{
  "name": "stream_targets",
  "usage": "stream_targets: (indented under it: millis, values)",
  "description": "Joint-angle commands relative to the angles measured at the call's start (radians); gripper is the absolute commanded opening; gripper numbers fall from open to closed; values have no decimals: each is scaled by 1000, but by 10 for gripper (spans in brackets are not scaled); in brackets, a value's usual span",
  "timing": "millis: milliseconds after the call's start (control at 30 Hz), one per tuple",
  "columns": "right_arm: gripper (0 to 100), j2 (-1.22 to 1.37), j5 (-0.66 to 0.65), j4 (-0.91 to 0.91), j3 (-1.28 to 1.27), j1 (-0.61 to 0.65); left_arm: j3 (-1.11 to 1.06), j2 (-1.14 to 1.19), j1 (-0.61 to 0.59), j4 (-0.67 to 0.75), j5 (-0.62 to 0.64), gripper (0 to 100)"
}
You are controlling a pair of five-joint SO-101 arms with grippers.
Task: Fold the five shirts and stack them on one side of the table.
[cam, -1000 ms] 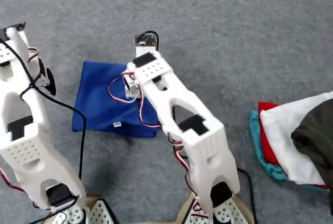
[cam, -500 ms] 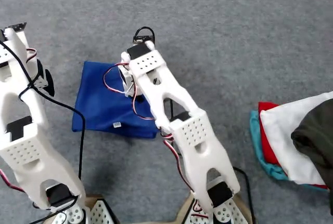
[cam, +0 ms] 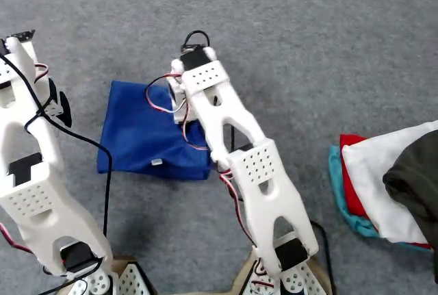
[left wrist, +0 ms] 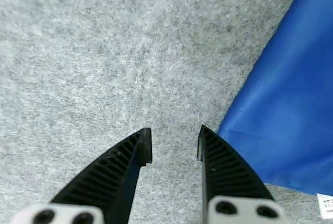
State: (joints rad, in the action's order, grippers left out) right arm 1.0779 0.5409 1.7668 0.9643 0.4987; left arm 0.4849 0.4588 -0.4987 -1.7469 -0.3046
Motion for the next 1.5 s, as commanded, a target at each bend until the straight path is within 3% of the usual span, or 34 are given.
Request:
stream_targets:
  millis: [0, 200, 400, 500, 700, 933, 1033, 1167, 1467]
  values:
    - [4, -18, -91, -8, 53, -114, 3, -77, -11, -12, -25, 160]
    - [4, -18, -321, -60, 245, -193, 3, -77, -11, -12, -40, 160]
    - [4, -18, -796, -140, 387, -226, 2, -77, -12, -12, -46, 160]
    - [4, -18, -888, -203, 404, -229, 2, -77, -12, -12, -46, 160]
    - [37, -18, -965, -285, 401, -229, 2, -77, -12, -12, -46, 160]
    - [333, -25, -993, -279, 415, -231, 3, -77, -38, -12, -46, 160]
    - [402, -25, -918, -218, 516, -231, 3, -77, -48, -12, -46, 160]
    - [422, -30, -804, -121, 719, -232, 6, -77, -60, -12, -46, 160]
    - [422, -237, -733, 15, 696, -280, 3, -77, -61, -12, -46, 160]
